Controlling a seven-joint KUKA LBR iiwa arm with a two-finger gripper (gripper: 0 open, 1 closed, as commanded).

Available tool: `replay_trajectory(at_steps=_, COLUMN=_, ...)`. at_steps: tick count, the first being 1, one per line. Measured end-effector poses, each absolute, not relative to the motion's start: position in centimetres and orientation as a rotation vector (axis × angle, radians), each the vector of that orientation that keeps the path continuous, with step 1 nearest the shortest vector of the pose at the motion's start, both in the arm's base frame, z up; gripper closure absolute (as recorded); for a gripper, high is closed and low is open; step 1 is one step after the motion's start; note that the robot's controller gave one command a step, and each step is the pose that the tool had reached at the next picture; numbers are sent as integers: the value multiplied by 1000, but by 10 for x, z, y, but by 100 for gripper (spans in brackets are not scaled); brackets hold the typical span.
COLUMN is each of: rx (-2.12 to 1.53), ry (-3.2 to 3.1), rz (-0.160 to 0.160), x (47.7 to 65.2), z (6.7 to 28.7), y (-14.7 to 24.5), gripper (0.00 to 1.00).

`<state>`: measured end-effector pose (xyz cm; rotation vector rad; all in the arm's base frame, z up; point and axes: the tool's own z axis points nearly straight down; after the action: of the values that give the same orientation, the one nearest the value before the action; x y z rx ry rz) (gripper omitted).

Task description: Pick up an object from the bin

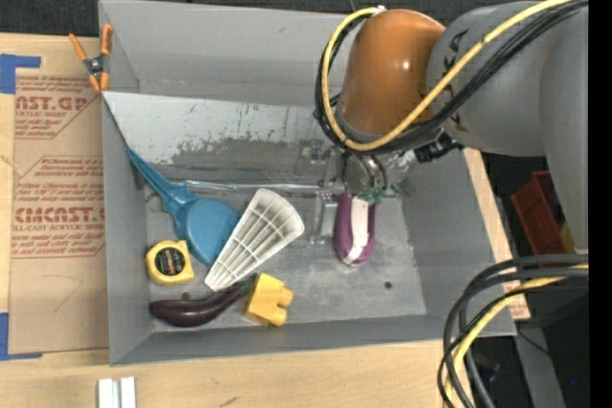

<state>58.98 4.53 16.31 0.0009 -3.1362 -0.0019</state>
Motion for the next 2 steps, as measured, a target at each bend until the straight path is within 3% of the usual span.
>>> replay_trajectory(at_steps=1, rx=1, ry=-3143, rz=-2, x=591, z=168, y=45, gripper=0)
replay_trajectory(at_steps=2, rx=94, ry=-3146, rz=-1, x=589, z=126, y=67, gripper=0)
